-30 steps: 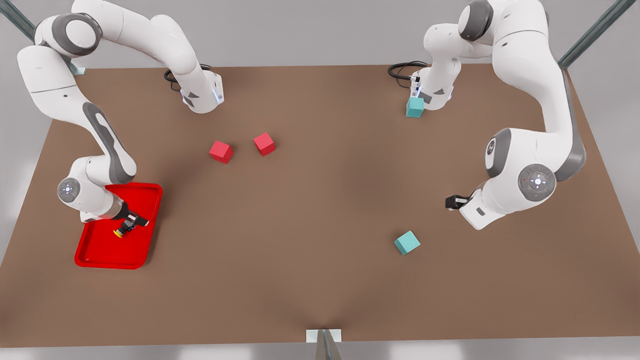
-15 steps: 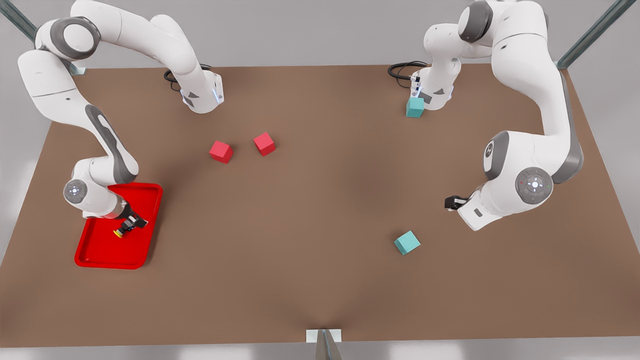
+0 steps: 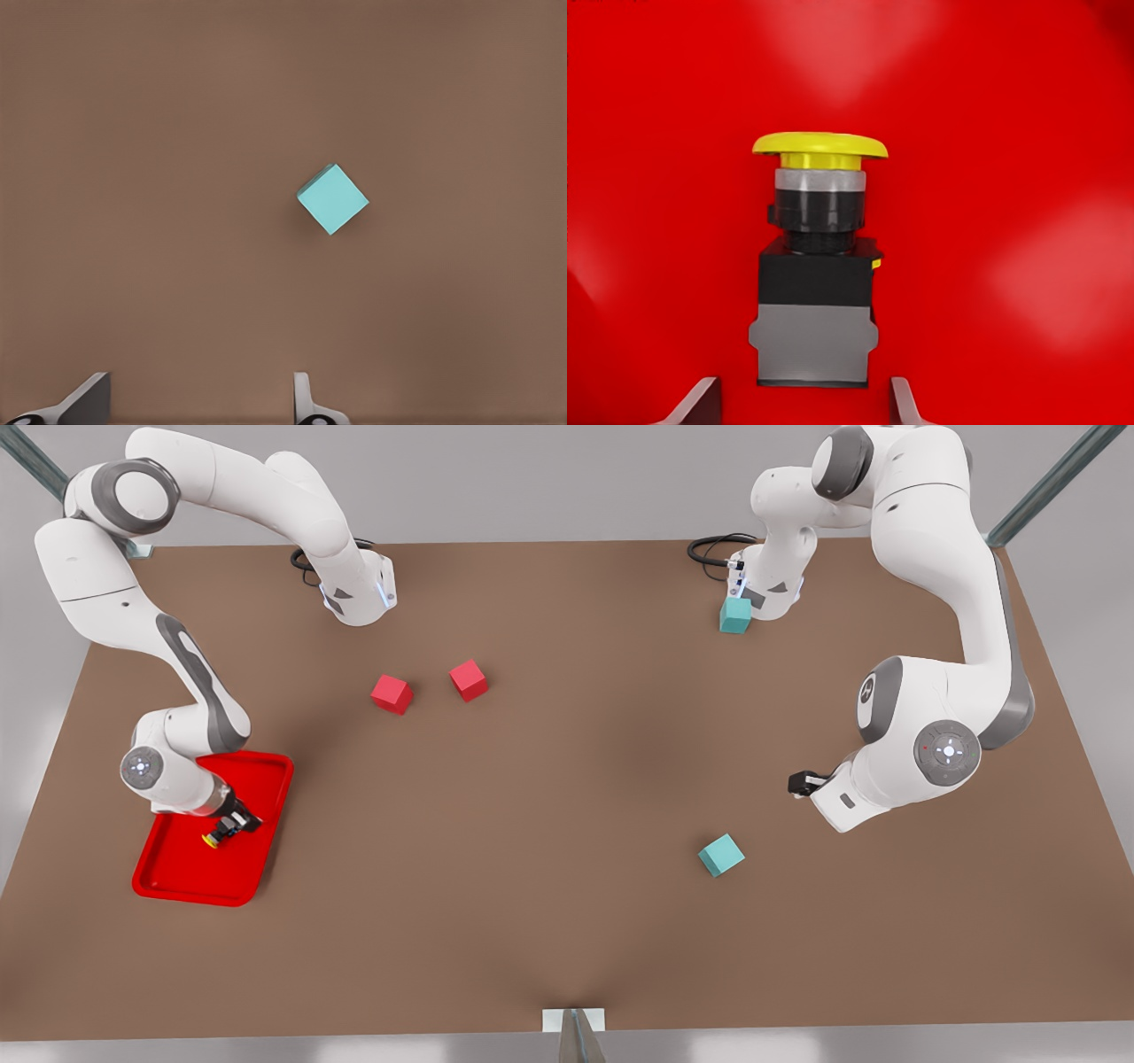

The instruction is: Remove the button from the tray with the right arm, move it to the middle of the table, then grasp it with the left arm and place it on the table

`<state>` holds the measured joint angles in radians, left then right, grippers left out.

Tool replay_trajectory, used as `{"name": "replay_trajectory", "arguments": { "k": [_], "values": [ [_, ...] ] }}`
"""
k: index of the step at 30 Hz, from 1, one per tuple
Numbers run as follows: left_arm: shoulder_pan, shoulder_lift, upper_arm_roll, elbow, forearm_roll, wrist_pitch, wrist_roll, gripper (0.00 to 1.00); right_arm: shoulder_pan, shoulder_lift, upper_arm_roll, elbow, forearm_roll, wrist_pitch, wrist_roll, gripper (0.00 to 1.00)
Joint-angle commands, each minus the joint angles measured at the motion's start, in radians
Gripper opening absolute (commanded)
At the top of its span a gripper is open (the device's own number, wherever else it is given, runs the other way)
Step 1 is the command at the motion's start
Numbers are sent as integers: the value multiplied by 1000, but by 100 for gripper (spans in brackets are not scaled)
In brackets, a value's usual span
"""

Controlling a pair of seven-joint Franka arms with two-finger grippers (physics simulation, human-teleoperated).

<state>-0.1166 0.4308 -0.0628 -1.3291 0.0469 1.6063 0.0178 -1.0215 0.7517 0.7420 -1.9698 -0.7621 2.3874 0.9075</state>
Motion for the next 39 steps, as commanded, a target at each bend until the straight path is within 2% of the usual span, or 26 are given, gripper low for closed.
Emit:
{"name": "replay_trajectory", "arguments": {
  "k": [1, 10, 14, 15, 16, 17, 24, 29, 32, 33, 34, 36, 38, 39],
  "values": [
    [0, -1, 0, 1, 1, 0, 11, 100, 1, 1, 0, 6, 0, 3, 79, 77],
    [0, 0, 0, -1, 1, 0, 11, 100, 26, 38, -1, 83, 1, -1, 77, 77],
    [0, 0, 0, 1, 1, 0, 11, 100, 20, 41, -3, 85, -13, -5, 71, 68],
    [0, 0, 0, -1, 1, -2, 11, 100, 20, 41, -3, 85, -13, -5, 71, 64],
    [0, 0, 0, -1, 1, 0, 10, 100, 21, 41, -3, 85, -13, -5, 71, 56],
    [0, 2, 0, -1, 1, 0, 10, 100, 20, 41, -3, 85, -13, -5, 71, 52],
    [0, 2, 0, -1, 1, 0, 8, 100, 23, 28, 2, 85, -13, -33, 71, 44],
    [0, 2, 0, -1, 1, 0, 8, 100, 6, -87, 97, 72, 35, -217, 44, 44],
    [2, 0, 0, -1, 1, -2, 10, 100, 43, -215, 180, 66, 228, -336, 7, 44],
    [2, 0, 0, -1, 1, -2, 10, 100, 116, -238, 178, 74, 293, -370, 5, 44],
    [2, -1, 0, -1, 1, -2, 10, 100, 213, -262, 162, 80, 383, -369, 13, 44],
    [3, -1, 0, -1, 1, -2, 10, 100, 490, -255, 10, 189, 484, -415, 24, 44],
    [3, -3, 0, -1, 1, -2, 10, 100, 831, -241, -229, 319, 613, -428, 27, 44],
    [3, -3, 0, -1, 1, -2, 10, 100, 1023, -218, -390, 409, 690, -473, 30, 44]
  ]
}}
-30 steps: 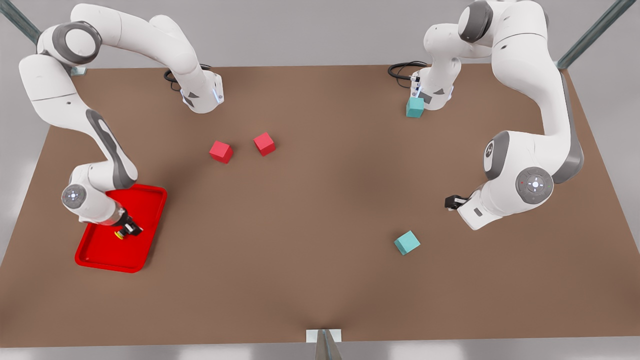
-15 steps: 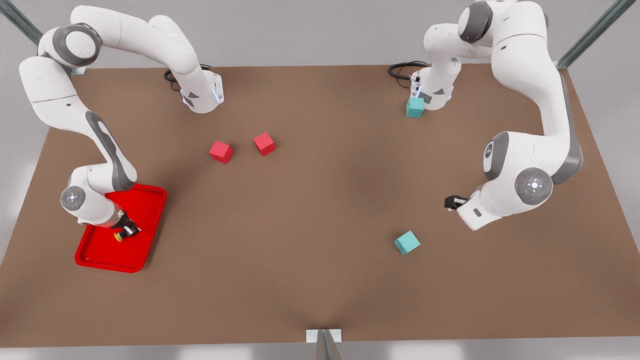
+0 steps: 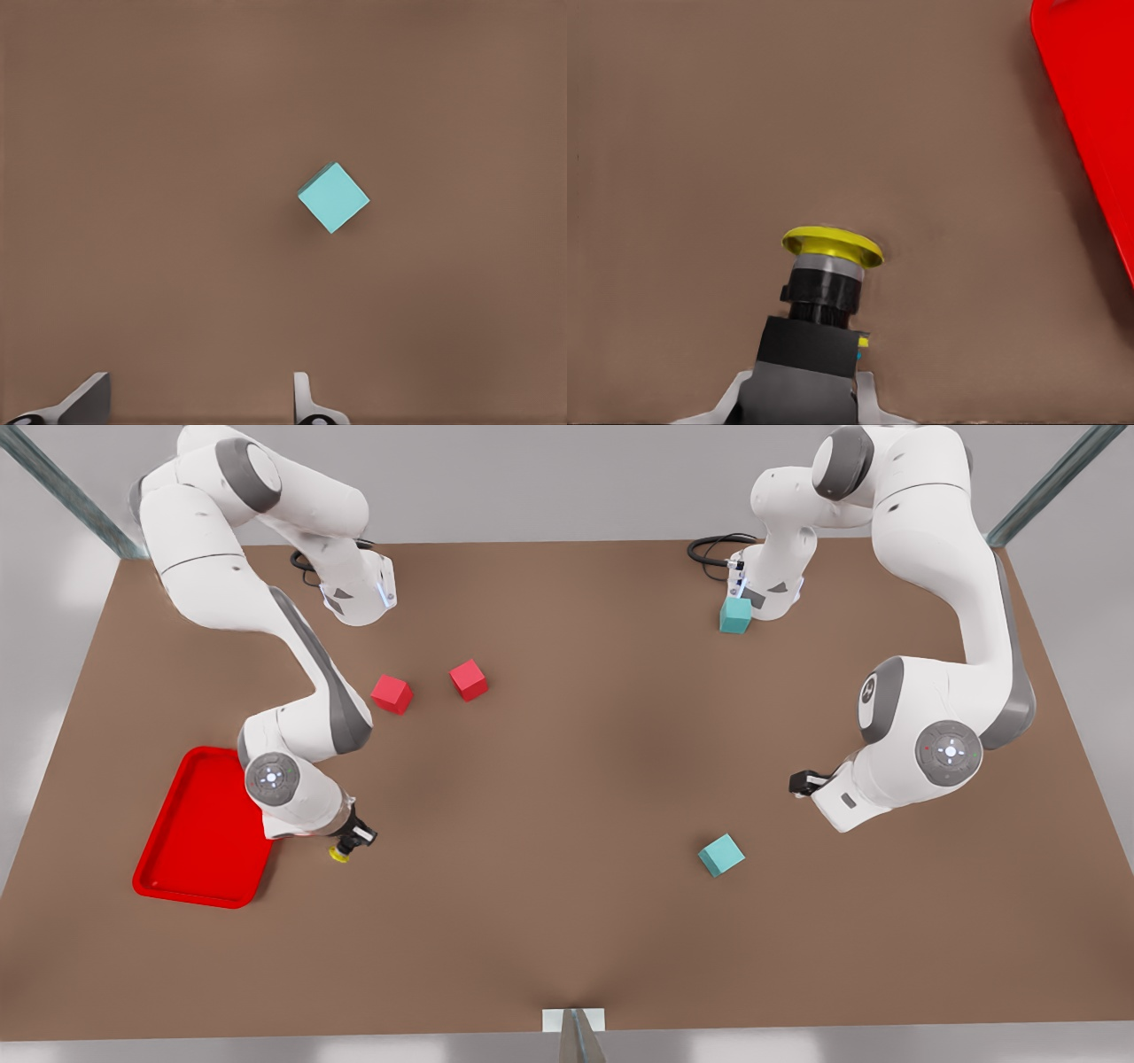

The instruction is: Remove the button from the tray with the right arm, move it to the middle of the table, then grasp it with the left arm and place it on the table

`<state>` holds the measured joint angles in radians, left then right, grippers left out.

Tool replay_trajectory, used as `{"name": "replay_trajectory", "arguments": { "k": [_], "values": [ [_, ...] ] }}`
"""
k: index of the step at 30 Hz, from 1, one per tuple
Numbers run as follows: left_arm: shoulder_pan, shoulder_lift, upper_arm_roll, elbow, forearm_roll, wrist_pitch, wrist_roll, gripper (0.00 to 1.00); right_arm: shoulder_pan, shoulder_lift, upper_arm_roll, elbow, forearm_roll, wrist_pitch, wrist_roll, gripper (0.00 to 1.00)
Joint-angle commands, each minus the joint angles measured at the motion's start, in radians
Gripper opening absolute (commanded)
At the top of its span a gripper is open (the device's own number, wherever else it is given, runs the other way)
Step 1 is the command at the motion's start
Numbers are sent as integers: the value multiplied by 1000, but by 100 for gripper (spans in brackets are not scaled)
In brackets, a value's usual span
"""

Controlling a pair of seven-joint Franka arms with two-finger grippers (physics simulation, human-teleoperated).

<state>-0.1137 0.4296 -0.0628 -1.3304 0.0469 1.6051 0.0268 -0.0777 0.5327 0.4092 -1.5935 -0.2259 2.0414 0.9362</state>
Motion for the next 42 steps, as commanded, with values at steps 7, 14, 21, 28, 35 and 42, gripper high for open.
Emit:
{"name": "replay_trajectory", "arguments": {
  "k": [7, 14, 21, 28, 35, 42],
  "values": [
    [2, -2, 1, 0, 2, -2, 1, 100, 694, 208, -455, 405, 493, -121, 224, 45],
    [3, -5, 1, 0, 2, -2, -2, 100, 895, 451, -461, 633, 643, -10, 446, 48],
    [2, -2, 1, 0, 2, -1, -4, 100, 940, 549, -506, 664, 645, 143, 484, 100],
    [-53, -52, -74, 2, -2, -22, -53, 100, 777, 273, -455, 440, 629, 7, 233, 100],
    [-359, 1, -192, 68, 1, -80, -424, 100, 205, -272, -444, -123, 318, -263, -646, 100],
    [-339, 239, -166, 149, 41, 96, -380, 100, -22, -316, -323, -5, 264, -397, -948, 100]
  ]
}}
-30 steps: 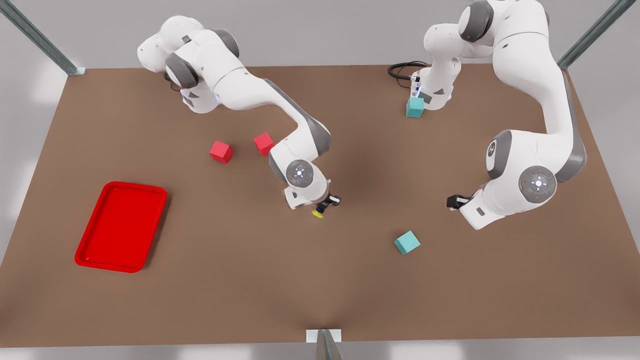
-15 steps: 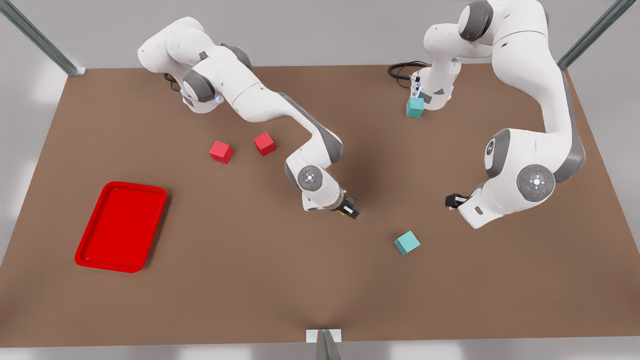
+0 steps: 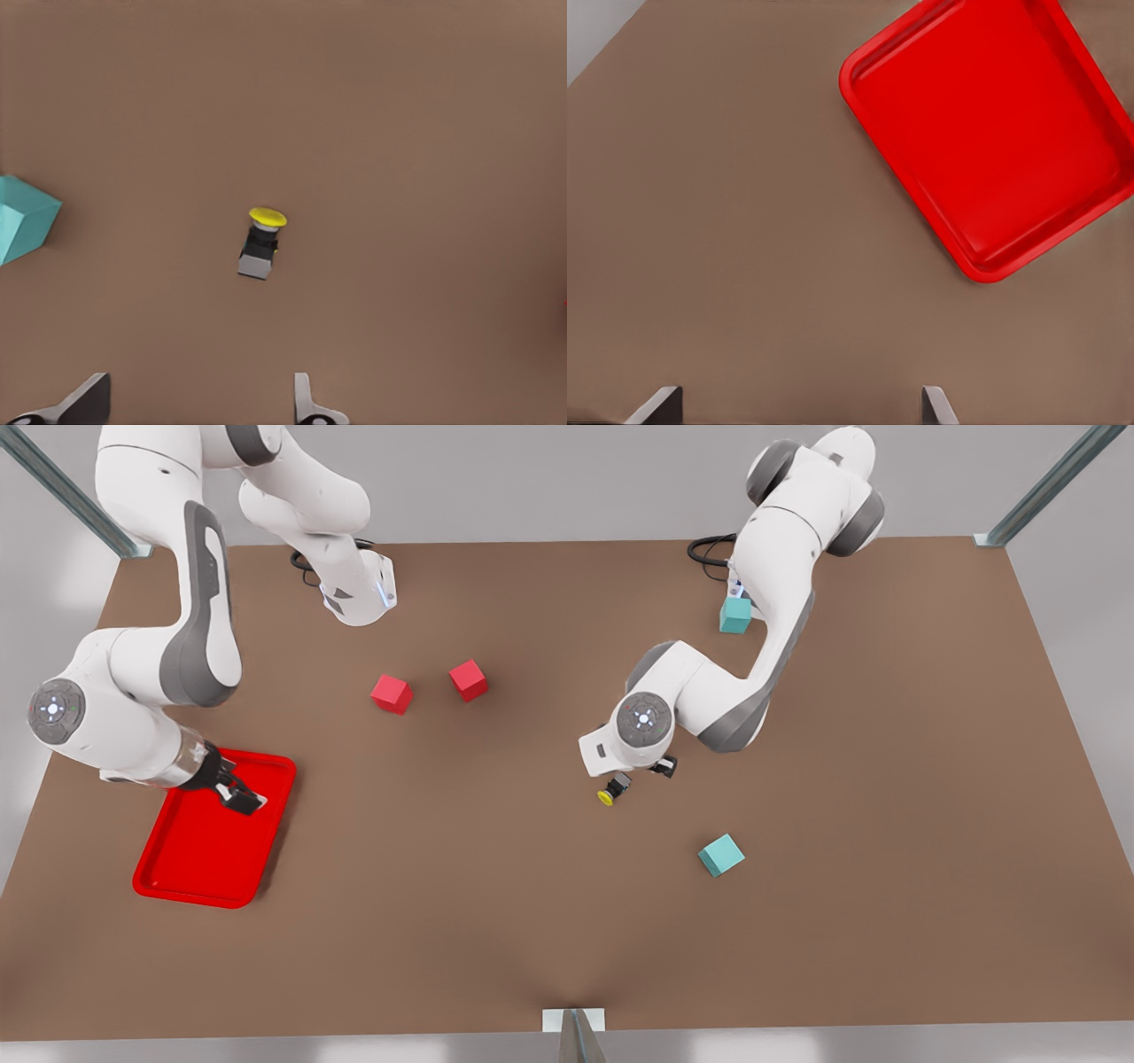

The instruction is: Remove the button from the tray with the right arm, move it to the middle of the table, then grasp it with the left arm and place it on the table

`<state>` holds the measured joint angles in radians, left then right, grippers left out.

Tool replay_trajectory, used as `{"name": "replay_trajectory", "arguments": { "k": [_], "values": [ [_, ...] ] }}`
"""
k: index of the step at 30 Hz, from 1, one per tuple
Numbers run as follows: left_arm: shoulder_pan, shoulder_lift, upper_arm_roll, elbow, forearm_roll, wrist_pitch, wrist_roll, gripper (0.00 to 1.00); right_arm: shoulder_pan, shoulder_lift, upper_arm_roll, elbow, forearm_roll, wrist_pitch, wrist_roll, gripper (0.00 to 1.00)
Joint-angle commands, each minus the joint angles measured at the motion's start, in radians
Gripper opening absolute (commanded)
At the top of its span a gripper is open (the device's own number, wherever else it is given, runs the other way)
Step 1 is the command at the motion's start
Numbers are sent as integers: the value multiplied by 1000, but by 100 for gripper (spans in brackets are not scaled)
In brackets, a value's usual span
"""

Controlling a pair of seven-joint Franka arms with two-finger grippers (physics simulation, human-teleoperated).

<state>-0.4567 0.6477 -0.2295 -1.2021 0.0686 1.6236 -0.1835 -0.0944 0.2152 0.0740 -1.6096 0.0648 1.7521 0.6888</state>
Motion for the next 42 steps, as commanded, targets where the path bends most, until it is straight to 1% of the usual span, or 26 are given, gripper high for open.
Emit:
{"name": "replay_trajectory", "arguments": {
  "k": [1, 2, 3, 5, 6, 7, 10, 13, 15, 16, 18, 21, 23, 24, 25, 27, 29, 32, 35, 38, 39, 40, 42],
  "values": [
    [4, 38, 1, 13, 19, 134, -156, 100, -1, 12, 12, 22, -31, -95, -704, 100],
    [4, 55, 1, 15, 19, 136, -134, 100, 35, 35, 12, 71, -42, -102, -707, 100],
    [6, 69, 1, 15, 19, 144, -113, 100, 28, 41, 12, 82, -76, -95, -701, 100],
    [7, 92, 4, 6, 28, 150, 61, 100, 25, 75, 10, 82, -77, -22, -707, 100],
    [18, 92, 2, -1, 71, 148, 116, 100, 24, 78, 10, 80, -73, -22, -696, 100],
    [18, 92, 2, -7, 71, 150, 170, 100, 24, 82, 10, 80, -66, -20, -695, 100],
    [18, 109, 2, -24, 71, 160, 236, 100, 36, 102, 10, 83, -71, -8, -696, 100],
    [20, 98, -17, -82, 68, 193, 271, 100, 22, 101, 10, 79, -73, 21, -698, 100],
    [27, 81, -34, -88, 59, 180, 271, 100, 22, 99, 10, 68, -66, 21, -696, 100],
    [29, 58, -34, -139, 62, 209, 269, 100, 24, 99, 10, 66, -66, 18, -696, 100],
    [30, 66, -33, -188, 74, 275, 271, 100, 24, 99, 10, 63, -68, 21, -698, 100],
    [41, 93, -24, -186, 109, 306, 260, 100, 12, 93, 12, 60, -65, 1, -709, 100],
    [46, 102, -24, -211, 109, 390, 253, 100, 27, 93, 12, 57, -68, -11, -710, 100],
    [41, 115, -24, -209, 112, 401, 253, 100, 15, 84, 12, 59, -71, -36, -712, 100],
    [41, 122, -22, -240, 151, 453, 251, 100, 16, 75, 12, 59, -80, -48, -712, 100],
    [49, 116, -24, -246, 183, 447, 266, 100, -7, 49, 10, 45, -82, -49, -718, 100],
    [59, 106, -27, -240, 183, 412, 291, 100, 5, 47, 12, 45, -117, -62, -718, 100],
    [55, 106, -31, -238, 181, 412, 285, 100, 16, 56, 13, 43, -132, -76, -718, 100],
    [23, 66, -67, -252, 181, 357, 164, 100, 41, 64, 29, 31, -151, -71, -716, 100],
    [23, 17, -67, -335, 181, 384, 134, 100, -1, 62, 27, 34, -148, -76, -718, 100],
    [27, 20, -67, -343, 181, 403, 125, 100, 13, 70, 29, 33, -146, -68, -716, 100],
    [24, 50, -67, -336, 178, 441, 81, 100, -2, 70, 27, 39, -143, -69, -716, 100],
    [23, 66, -65, -353, 183, 470, 1, 100, -16, 69, 27, 37, -142, -68, -718, 100]
  ]
}}
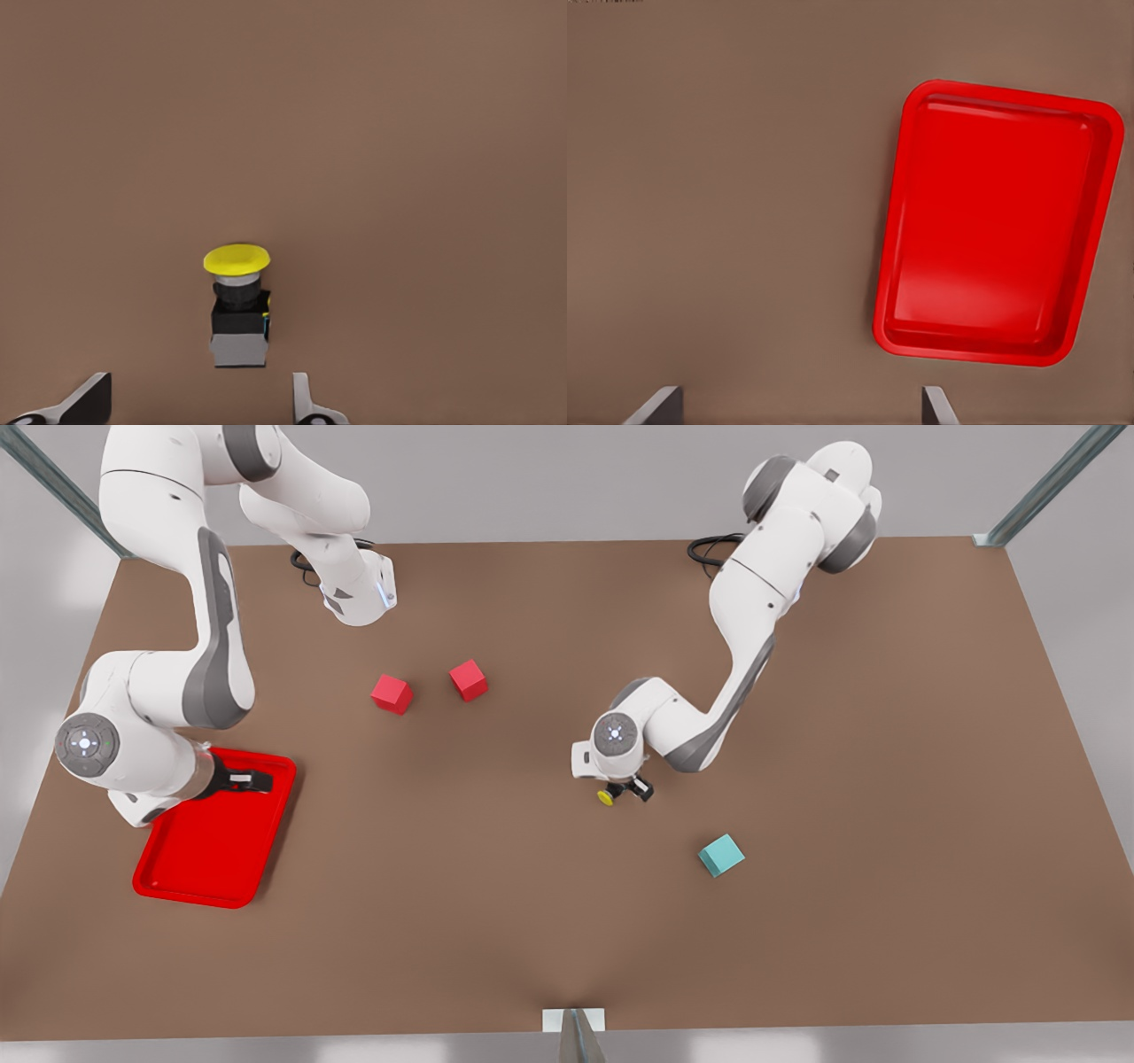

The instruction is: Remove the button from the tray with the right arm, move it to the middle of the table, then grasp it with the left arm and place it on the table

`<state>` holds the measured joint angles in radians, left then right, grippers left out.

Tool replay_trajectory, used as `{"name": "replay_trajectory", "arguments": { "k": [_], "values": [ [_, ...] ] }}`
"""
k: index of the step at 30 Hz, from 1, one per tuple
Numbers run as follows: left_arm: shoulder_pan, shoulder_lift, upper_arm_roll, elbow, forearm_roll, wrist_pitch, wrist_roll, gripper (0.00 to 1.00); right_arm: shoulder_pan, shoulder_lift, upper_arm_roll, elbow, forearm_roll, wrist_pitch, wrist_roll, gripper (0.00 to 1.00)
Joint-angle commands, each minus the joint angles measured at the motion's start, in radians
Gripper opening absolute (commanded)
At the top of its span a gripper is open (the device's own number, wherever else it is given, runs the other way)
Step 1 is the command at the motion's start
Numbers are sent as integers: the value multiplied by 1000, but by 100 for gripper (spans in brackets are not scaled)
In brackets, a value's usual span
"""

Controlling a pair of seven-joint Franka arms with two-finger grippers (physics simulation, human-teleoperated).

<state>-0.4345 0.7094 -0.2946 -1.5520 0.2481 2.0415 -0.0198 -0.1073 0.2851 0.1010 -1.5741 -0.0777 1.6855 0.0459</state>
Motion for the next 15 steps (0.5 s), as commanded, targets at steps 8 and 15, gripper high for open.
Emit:
{"name": "replay_trajectory", "arguments": {
  "k": [8, 15],
  "values": [
    [8, -4, 6, -109, 13, 198, -206, 100, 8, 16, 0, 0, 2, 28, -73, 100],
    [8, 35, 15, -76, 51, 247, -203, 100, 8, 20, 0, -1, 1, 16, -73, 100]
  ]
}}
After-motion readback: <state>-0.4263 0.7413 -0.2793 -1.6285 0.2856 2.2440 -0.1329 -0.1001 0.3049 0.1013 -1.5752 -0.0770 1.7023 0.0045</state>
